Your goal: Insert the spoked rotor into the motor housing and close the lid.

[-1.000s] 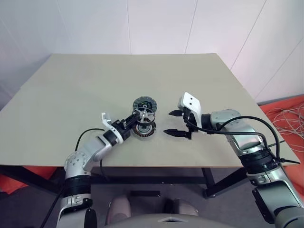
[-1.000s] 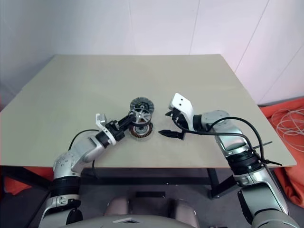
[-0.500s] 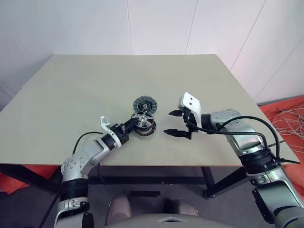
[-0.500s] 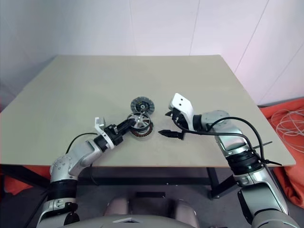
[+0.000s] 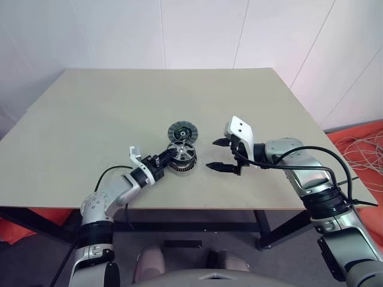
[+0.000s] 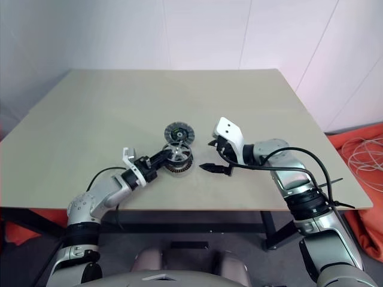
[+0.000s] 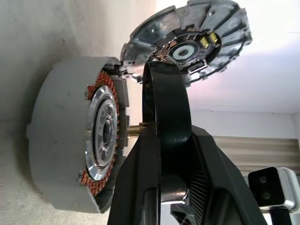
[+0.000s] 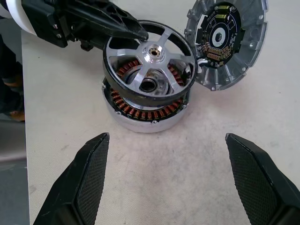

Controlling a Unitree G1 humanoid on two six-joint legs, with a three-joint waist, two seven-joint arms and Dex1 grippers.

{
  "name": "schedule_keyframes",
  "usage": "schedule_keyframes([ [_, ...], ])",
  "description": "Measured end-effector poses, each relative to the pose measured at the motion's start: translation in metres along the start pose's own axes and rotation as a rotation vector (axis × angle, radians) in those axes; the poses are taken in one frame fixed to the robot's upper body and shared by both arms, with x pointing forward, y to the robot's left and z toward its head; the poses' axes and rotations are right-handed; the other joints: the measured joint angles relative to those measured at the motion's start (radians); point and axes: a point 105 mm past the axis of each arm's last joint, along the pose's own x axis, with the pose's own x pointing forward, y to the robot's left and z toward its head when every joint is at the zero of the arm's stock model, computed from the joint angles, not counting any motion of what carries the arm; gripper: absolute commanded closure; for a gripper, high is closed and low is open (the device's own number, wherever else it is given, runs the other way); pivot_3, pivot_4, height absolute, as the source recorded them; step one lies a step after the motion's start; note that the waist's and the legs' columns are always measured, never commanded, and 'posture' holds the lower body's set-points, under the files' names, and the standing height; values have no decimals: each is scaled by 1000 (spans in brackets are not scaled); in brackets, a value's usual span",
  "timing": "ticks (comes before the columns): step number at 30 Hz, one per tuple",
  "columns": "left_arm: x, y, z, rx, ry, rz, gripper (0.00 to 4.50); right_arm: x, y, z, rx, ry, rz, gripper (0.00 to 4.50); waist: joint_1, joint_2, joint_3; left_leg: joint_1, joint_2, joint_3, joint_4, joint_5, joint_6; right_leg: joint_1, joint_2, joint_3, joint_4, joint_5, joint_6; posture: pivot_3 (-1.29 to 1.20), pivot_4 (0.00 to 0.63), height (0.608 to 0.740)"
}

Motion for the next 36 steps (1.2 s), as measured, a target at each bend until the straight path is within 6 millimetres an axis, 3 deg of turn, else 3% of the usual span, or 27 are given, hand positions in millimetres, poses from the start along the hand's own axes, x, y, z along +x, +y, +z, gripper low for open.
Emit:
schedule_keyframes([
  [13, -4, -11, -3, 44, 6, -37, 26, 0, 0, 0, 1, 0, 1, 0, 0, 0, 0, 1, 0, 0, 0, 0, 0, 1, 0, 0, 0, 0, 0, 0, 0, 740],
  [19, -15, -13, -7, 56, 6, -3, 26, 0, 0, 0, 3, 1, 1, 0, 0, 0, 0, 1, 0, 0, 0, 0, 0, 2, 0, 0, 0, 0, 0, 0, 0, 740],
  [26, -18, -39, -14, 118, 30, -39, 26, 2, 2, 1, 6, -7, 7, 0, 0, 0, 0, 2, 0, 0, 0, 0, 0, 2, 0, 0, 1, 0, 0, 0, 0, 740],
  [32, -36, -31, -23, 189, 88, 50, 26, 2, 2, 1, 6, -7, 10, 0, -3, 0, 0, 2, 0, 0, 0, 0, 0, 2, 0, 0, 2, 0, 0, 0, 0, 740],
  [36, -56, -22, -16, 242, 98, 127, 26, 3, 2, 1, 6, -7, 11, 0, -5, 0, 0, 4, 0, 0, 0, 0, -1, 2, 1, 0, 3, 0, 0, 0, 0, 740],
])
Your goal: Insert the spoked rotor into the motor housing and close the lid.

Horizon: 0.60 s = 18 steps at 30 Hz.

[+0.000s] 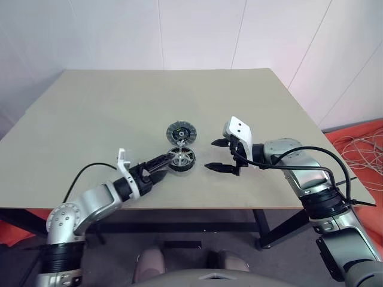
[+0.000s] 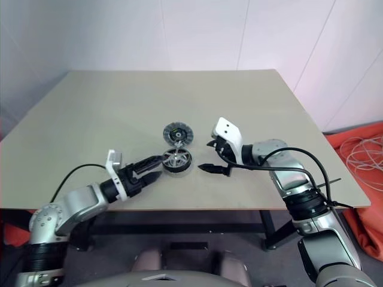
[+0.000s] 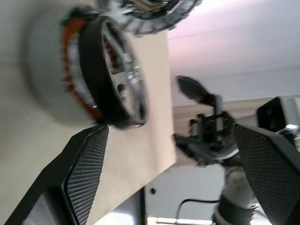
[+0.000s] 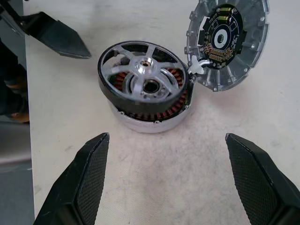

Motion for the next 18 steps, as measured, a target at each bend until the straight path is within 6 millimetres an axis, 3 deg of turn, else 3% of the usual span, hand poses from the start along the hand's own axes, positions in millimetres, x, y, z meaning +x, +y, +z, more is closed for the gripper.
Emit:
schedule_keyframes([
  [12, -23, -6, 31, 170, -65, -8, 26, 3, 2, 3, 12, -17, 16, 0, -4, 0, 0, 7, 0, 0, 1, 0, -1, 6, 0, 2, 0, 0, 0, 0, 0, 740],
  [15, -35, -3, 54, 307, -132, 54, 0, 4, 4, 6, 55, -48, 29, 634, -5, 0, 0, 8, 0, 0, 0, 0, -1, 6, 1, 2, 0, 0, 0, 0, 0, 740],
  [18, -48, 6, 76, 463, -189, 131, 0, 7, 6, 12, 95, -84, 44, 1688, -6, 0, 0, 8, 0, 0, 0, 0, -1, 5, 1, 4, 0, 0, 0, 0, 0, 740],
])
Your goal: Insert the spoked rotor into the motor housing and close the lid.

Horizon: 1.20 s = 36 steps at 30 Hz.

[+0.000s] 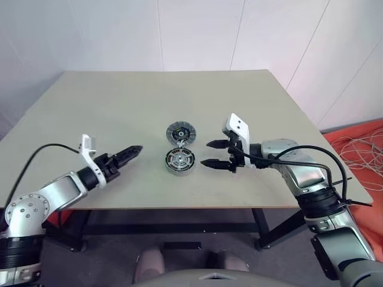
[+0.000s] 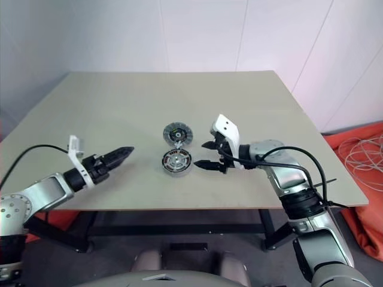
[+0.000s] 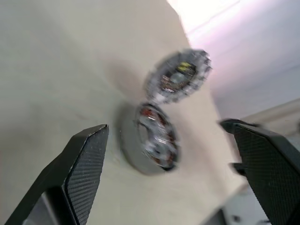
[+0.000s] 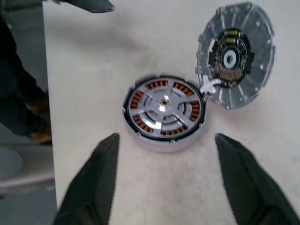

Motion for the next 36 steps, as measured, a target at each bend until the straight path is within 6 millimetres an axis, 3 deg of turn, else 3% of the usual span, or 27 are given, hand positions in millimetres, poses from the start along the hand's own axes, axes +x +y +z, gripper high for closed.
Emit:
schedule_keyframes([
  [4, -12, 21, 18, 192, -44, 59, 0, 6, 5, 2, -12, -3, 16, 3119, 1, 0, 0, 0, 0, 0, -1, 0, 0, 0, 0, 2, 0, 0, 0, 0, 0, 740],
  [8, -16, 29, 28, 383, -86, 80, 0, 21, 12, 3, -23, -8, 46, 4449, 0, 0, 0, 0, 1, 0, -2, 0, 0, -1, 0, 2, 0, 0, 0, 0, 0, 740],
  [16, -8, 38, 34, 711, -106, 114, 0, 61, 3, 23, -76, -77, -9, 4449, -2, 0, 0, 2, 1, 0, -2, 0, -1, -1, -1, 4, 3, 0, -1, 0, 0, 740],
  [19, -4, 42, 29, 781, -79, 126, 0, 77, 7, 14, -78, -64, -6, 4449, -3, 0, 0, 0, 0, 0, -2, 0, 0, -3, -1, 5, 3, 0, -1, 0, 0, 740],
  [24, 12, 30, 23, 740, -135, 70, 0, 92, 13, -16, -149, 60, 31, 4449, -1, -2, 0, 0, -1, 1, -2, 0, 0, -6, -1, 11, 13, 0, -3, 0, 0, 740],
  [28, 16, 21, 29, 774, -144, 45, 0, 93, 14, -23, -181, 89, 41, 4449, -5, 0, 0, 2, -1, 1, -2, 1, -2, -7, -1, 12, 16, -1, -4, 0, 0, 740],
  [31, 17, 21, 21, 785, -110, 24, 0, 91, 14, -22, -156, 90, 45, 4449, -10, 0, 0, 2, -1, 1, -1, 1, -2, -7, -1, 13, 15, -1, -4, 0, 0, 740],
  [36, 16, 23, 14, 787, -79, 17, 0, 70, 12, -12, -187, 95, 78, 4449, -8, -1, 1, 1, -1, 1, 0, 1, -2, -7, -1, 14, 15, -1, -4, 0, 0, 740],
])
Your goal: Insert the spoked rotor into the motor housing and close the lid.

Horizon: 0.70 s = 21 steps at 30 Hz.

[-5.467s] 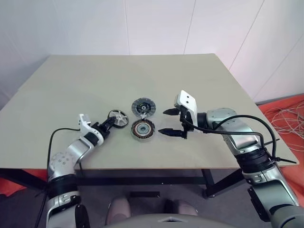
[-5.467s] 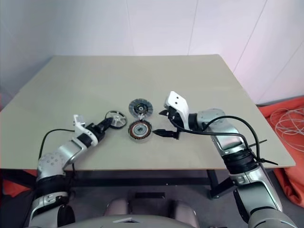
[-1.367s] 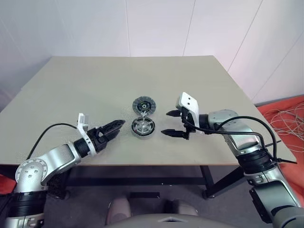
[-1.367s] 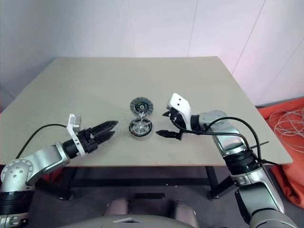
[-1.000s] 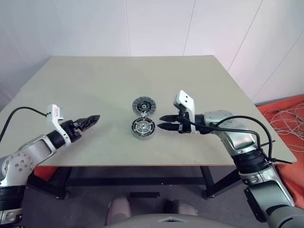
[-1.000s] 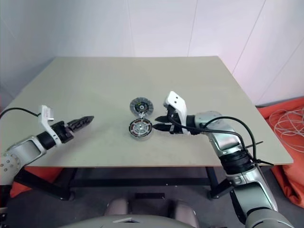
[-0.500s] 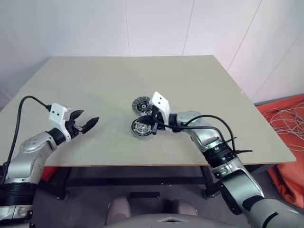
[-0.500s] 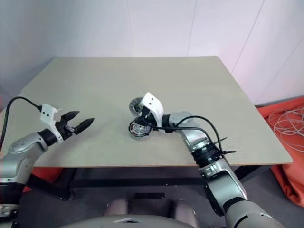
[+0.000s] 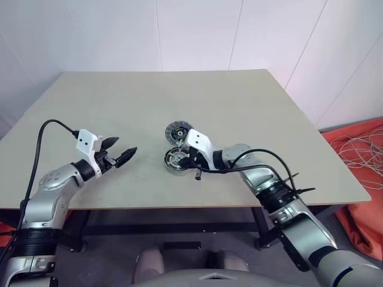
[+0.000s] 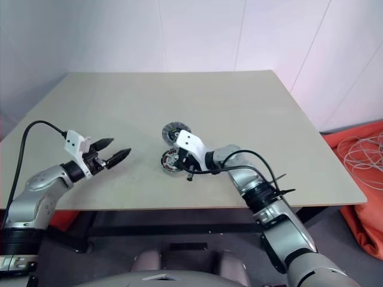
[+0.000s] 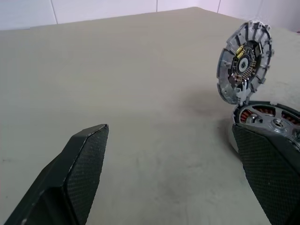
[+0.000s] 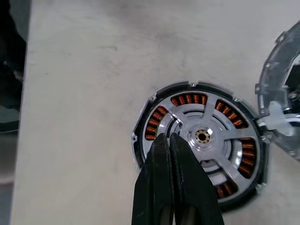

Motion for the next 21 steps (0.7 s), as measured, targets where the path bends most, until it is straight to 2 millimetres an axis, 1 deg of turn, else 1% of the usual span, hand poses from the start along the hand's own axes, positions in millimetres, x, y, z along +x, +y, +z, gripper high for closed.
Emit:
schedule_keyframes([
  [2, 0, 0, -1, 7, 7, -2, 0, -13, -3, 6, -49, 7, 12, 4449, -1, 0, 0, 1, 0, 0, 0, 0, 0, 0, 0, 0, 0, 0, 0, 0, 0, 740],
  [3, 0, -1, -1, 8, 9, -5, 0, -18, -4, 7, -70, 17, 21, 4073, -2, 0, 0, 1, 0, 0, 0, 0, 0, 0, 0, 0, 0, 0, 0, 0, 0, 740],
  [4, 0, -1, -2, 9, 10, -10, 0, -23, -6, 8, -98, 29, 29, 3854, -4, 0, 0, 1, 0, 0, 0, 0, 0, 0, 0, 0, 0, 0, 0, 0, 0, 740],
  [6, 2, -4, -3, -1, 4, -16, 0, -31, -10, 11, -186, 64, 45, 3247, -6, 0, 0, 0, 0, 0, 0, 0, 0, -1, 0, 0, 0, 0, 0, 0, 0, 740],
  [7, 3, -5, -3, -7, 1, -21, 0, -33, -11, 14, -227, 77, 55, 2850, -8, 0, 0, 0, 0, 1, 0, 0, 0, -1, 1, 0, 0, 0, 0, 0, 0, 740],
  [10, 6, -9, -5, -18, -3, -32, 0, -30, -7, 17, -354, 121, 139, 1796, -13, 0, 0, -1, 0, 1, 0, 0, 0, -2, 1, 0, 0, 0, 0, 0, 0, 740],
  [12, 7, -11, -7, -16, 2, -37, 0, -25, -5, 12, -446, 176, 201, 1053, -15, 0, 0, -2, 0, 1, 0, 0, 0, -3, 0, 0, 1, 0, 0, 0, 0, 740],
  [13, 7, -11, -7, -14, 2, -38, 0, -25, -5, 10, -465, 194, 214, 865, -16, 0, 0, -2, 0, 1, 0, 0, 0, -3, 0, 0, 1, 0, 0, 0, 0, 740],
  [15, 7, -12, -7, -12, 3, -38, 0, -23, -9, 5, -550, 253, 258, 174, -17, 0, 0, -4, 0, 1, 0, 0, 0, -5, 0, 0, 1, 0, 0, 0, 0, 740],
  [16, 8, -12, -7, -12, 3, -38, 0, -22, -11, 5, -582, 271, 272, 80, -17, 0, 0, -4, 0, 1, 0, 0, 0, -6, 0, 1, 2, 0, -1, 0, 0, 740],
  [21, 8, -13, -7, -15, 0, -39, 0, -14, -12, 9, -727, 316, 351, 80, -17, 0, 0, -5, 0, 1, 0, 0, 0, -7, 1, 1, 3, 0, -1, 0, 0, 740],
])
